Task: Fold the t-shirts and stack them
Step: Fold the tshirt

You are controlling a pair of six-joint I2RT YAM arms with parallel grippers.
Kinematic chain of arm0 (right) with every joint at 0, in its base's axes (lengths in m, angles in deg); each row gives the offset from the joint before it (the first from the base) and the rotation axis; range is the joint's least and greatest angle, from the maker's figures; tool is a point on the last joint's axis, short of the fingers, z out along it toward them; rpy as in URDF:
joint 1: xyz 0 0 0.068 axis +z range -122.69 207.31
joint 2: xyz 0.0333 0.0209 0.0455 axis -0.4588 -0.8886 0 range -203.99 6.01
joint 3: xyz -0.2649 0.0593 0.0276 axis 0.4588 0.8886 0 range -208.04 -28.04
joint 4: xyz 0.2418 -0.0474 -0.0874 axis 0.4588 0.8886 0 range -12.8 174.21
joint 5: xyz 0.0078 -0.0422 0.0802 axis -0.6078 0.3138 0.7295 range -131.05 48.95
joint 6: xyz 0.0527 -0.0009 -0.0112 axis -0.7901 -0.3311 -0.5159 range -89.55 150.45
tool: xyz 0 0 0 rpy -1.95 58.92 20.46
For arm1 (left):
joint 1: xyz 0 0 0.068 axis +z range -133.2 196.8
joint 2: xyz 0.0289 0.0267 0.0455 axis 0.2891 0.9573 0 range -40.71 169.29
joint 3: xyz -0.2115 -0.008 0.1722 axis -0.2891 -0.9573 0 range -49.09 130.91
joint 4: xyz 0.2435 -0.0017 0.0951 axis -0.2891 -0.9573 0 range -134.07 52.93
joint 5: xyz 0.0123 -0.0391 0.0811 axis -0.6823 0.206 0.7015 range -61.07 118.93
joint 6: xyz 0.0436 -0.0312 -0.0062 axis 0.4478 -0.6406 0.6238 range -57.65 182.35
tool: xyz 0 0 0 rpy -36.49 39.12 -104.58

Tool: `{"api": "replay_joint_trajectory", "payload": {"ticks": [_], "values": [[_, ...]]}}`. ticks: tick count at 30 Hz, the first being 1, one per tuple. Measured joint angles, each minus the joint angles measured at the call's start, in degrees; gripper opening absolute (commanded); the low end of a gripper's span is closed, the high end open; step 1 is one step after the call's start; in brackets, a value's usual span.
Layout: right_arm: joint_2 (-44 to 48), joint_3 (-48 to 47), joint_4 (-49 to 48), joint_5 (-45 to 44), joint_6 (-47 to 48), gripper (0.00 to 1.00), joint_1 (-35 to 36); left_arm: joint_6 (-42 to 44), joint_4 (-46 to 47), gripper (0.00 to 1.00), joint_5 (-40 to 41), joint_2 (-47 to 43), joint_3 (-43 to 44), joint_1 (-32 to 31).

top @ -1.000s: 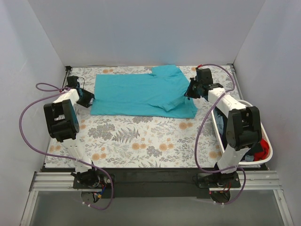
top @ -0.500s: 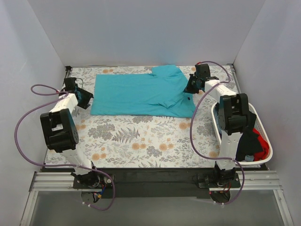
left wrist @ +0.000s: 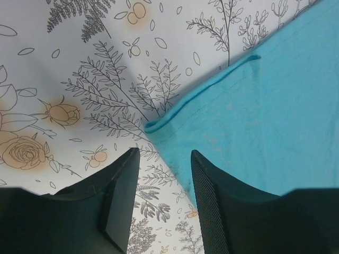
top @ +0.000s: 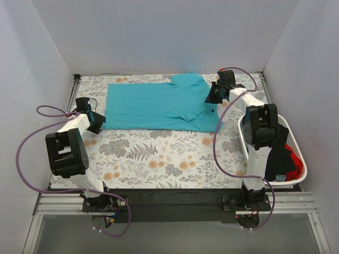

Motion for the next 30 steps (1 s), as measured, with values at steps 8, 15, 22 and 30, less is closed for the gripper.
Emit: {"api": "replay_joint_trajectory", "payload": {"ticks": [8,15,22,30], "values": [[-0.5,-1.1,0.6,-0.1,0.8,0.41,0.1,-0.2,0.2,0.36,1.0,0.1,0.0,-0.7],[-0.2,-1.3,1.3,-2.0,2.8,0.62,0.9,-0.5,0.2,0.35,1.7,0.5,-0.2,-1.0],[11.0,14.4,0.3,-6.8,3.5,0.59,8.8,-0.3,0.1,0.35,1.9,0.3,-0.3,-1.1],[10.4,17.8,-2.6,-7.5,2.3,0.59,15.7,0.2,0.0,0.34,1.9,-0.5,-0.3,-1.1]]}}
